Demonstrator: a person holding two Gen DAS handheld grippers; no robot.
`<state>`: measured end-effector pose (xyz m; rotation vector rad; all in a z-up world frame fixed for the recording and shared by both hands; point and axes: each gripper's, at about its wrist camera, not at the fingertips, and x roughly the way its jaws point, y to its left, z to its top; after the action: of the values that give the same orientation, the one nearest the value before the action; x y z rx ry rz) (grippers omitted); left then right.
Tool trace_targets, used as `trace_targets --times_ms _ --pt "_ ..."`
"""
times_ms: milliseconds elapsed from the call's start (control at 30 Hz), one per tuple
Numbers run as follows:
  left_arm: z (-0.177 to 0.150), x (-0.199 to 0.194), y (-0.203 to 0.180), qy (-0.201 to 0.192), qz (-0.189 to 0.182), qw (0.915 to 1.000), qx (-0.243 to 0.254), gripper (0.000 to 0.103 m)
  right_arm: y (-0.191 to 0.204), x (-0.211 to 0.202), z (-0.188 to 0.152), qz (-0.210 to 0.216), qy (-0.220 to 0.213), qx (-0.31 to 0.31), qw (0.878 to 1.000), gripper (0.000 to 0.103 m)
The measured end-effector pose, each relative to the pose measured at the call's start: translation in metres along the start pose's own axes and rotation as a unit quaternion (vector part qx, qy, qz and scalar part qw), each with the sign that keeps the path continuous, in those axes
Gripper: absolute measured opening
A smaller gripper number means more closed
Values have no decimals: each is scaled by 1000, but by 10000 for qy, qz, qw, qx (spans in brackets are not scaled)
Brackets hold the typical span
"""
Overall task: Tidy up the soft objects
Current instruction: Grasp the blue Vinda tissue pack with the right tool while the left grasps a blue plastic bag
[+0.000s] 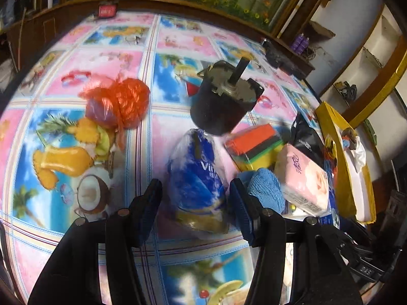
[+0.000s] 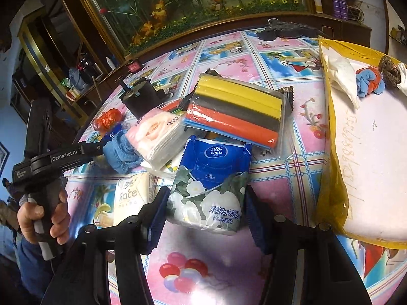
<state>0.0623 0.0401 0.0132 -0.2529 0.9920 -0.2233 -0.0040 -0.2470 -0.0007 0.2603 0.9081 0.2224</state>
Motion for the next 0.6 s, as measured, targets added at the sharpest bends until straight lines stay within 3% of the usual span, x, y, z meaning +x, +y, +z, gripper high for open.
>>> trace_targets --times_ms 67,100,133,233,333,400,467,600 --pt "-5 -1 -4 -35 -100 9999 51 52 -1 -1 0 38 -1 12 10000 56" --pt "-7 -1 -4 -90 -114 9999 47 43 -1 -1 0 48 -13 19 10000 56" --pt "-9 -3 -5 -167 -74 9998 76 40 -1 -2 0 52 -31 21 10000 56" --pt "-11 -7 -4 -281 -54 9995 97 40 0 -5 -1 40 -116 29 9999 56" --pt "-11 -19 -4 -603 -192 9979 98 35 0 -7 -2 50 -159 26 9999 56" --pt "-11 -29 -8 -921 -76 9954 234 31 -1 -7 -2 73 -175 54 9998 56" --pt "-9 -37 -8 -1219 6 9921 296 31 -1 -6 -2 82 -163 66 9998 56" --pt "-6 -52 -2 -1622 -182 9863 243 31 -2 -8 -2 92 -222 72 9997 56"
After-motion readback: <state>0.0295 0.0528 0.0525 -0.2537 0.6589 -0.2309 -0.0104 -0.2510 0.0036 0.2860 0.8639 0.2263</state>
